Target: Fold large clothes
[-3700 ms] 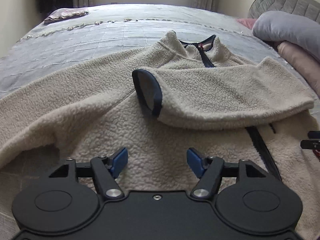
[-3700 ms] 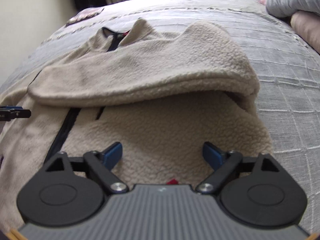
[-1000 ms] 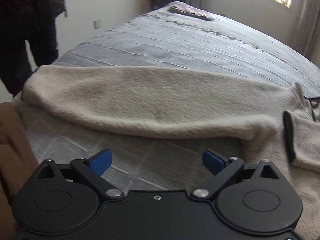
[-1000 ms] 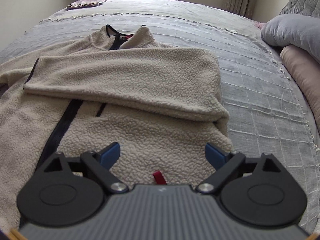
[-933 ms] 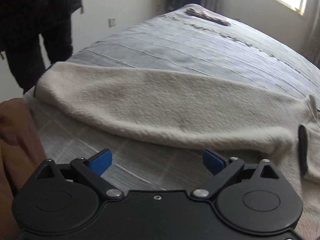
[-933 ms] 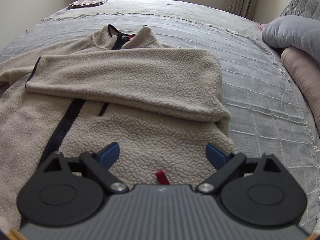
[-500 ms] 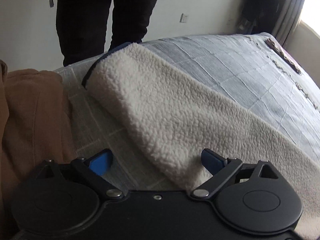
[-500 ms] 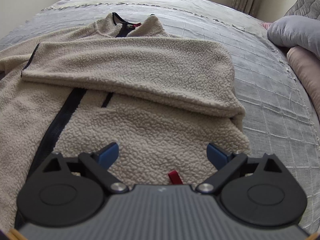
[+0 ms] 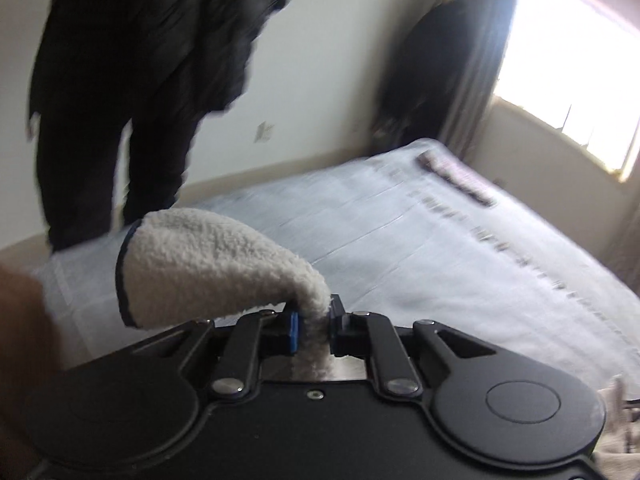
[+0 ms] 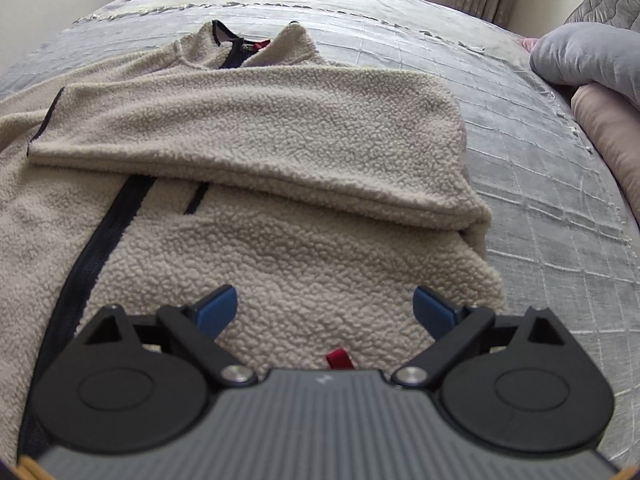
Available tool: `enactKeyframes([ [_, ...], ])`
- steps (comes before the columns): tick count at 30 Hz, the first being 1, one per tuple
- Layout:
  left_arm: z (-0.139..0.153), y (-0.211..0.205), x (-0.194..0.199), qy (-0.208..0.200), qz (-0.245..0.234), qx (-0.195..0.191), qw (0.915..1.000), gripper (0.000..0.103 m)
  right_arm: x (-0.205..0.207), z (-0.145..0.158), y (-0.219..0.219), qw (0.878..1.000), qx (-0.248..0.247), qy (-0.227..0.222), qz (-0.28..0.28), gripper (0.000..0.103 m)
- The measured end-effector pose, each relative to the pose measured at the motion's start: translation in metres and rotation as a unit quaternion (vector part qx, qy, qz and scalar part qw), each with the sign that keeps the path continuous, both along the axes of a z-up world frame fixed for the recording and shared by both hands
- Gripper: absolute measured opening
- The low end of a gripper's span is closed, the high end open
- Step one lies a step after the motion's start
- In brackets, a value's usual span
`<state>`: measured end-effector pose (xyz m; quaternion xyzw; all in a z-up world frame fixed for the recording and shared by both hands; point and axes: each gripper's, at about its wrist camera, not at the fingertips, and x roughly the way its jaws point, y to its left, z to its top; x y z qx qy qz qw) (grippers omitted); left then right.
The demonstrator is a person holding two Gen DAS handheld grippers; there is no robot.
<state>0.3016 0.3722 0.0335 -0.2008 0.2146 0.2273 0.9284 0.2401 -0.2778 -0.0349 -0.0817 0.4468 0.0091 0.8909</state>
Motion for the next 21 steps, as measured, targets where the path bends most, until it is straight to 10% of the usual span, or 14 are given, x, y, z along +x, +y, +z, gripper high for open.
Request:
enactKeyframes([
  [12, 0.131, -0.198, 0.031, -0.144, -0.210, 0.022, 0.9667, 0.014, -0.003, 0.024, -0.027, 0.999, 0.038, -0.031, -0.015, 0.096],
  [21, 0.113, -0.365, 0.044, -0.137, -0.363, -0.034, 0.9211, 0.014, 0.000, 0.031, -0.047, 0.997, 0.054, -0.047, -0.022, 0.096],
])
